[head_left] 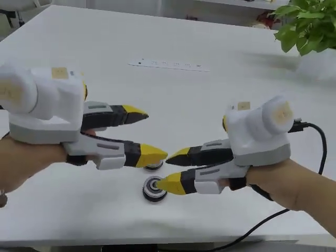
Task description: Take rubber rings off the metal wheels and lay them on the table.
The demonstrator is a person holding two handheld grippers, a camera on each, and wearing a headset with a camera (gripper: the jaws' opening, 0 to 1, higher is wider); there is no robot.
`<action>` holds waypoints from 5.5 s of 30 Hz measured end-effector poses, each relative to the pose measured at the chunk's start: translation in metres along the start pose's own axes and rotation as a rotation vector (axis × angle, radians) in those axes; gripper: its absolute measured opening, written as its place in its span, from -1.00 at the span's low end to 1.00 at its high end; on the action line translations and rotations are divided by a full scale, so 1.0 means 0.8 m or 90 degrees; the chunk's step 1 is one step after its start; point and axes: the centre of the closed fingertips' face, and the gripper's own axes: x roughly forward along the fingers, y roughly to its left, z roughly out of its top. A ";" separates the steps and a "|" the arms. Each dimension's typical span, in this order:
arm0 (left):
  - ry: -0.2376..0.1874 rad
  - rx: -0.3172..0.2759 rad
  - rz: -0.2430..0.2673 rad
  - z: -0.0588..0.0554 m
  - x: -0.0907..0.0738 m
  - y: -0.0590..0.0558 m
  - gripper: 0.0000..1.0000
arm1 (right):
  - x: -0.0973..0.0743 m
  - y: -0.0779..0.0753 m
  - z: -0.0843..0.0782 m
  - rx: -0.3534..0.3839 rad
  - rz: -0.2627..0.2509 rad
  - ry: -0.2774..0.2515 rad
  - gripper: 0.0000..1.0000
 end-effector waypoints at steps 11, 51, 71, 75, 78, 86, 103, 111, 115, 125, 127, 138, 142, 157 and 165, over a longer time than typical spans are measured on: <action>0.057 0.028 -0.039 -0.044 0.004 -0.009 -0.15 | 0.009 -0.011 -0.029 -0.022 -0.018 0.067 -0.45; 0.154 0.076 -0.069 -0.106 0.025 -0.024 -0.72 | 0.015 -0.021 -0.047 -0.027 -0.039 0.108 -0.87; 0.138 0.067 -0.060 -0.106 0.028 -0.020 -0.72 | 0.005 -0.035 -0.042 0.194 -0.071 0.083 -1.00; 0.136 0.064 -0.060 -0.106 0.028 -0.020 -0.72 | 0.003 -0.036 -0.041 0.246 -0.066 0.072 -1.00; 0.128 0.069 -0.065 -0.106 0.028 -0.020 -0.72 | 0.002 -0.037 -0.038 0.306 -0.063 0.056 -1.00; 0.120 0.064 -0.070 -0.106 0.028 -0.021 -0.72 | 0.000 -0.038 -0.036 0.386 -0.051 0.027 -1.00; 0.123 0.087 -0.072 -0.104 0.029 -0.026 -0.72 | 0.001 -0.025 -0.029 0.431 -0.041 0.012 -1.00; 0.127 0.089 -0.071 -0.104 0.028 -0.026 -0.72 | 0.002 -0.021 -0.025 0.425 -0.036 0.010 -1.00; 0.128 0.092 -0.071 -0.104 0.028 -0.026 -0.73 | 0.002 -0.020 -0.023 0.430 -0.034 0.007 -1.00; 0.128 0.096 -0.069 -0.105 0.028 -0.024 -0.72 | 0.003 -0.022 -0.020 0.428 -0.024 0.000 -1.00; 0.128 0.096 -0.070 -0.105 0.028 -0.023 -0.72 | 0.004 -0.022 -0.019 0.424 -0.022 0.000 -1.00; 0.129 0.093 -0.067 -0.106 0.027 -0.023 -0.72 | 0.005 -0.016 -0.011 0.423 -0.013 -0.009 -1.00; 0.139 0.090 -0.065 -0.105 0.029 -0.023 -0.72 | 0.003 -0.020 -0.015 0.421 -0.026 -0.002 -1.00; 0.168 0.085 -0.096 -0.083 0.021 -0.030 -0.35 | -0.004 -0.031 -0.019 0.429 -0.045 0.000 -1.00; 0.150 0.096 -0.121 -0.048 -0.004 -0.038 0.06 | -0.008 -0.035 -0.011 0.420 -0.051 -0.014 -1.00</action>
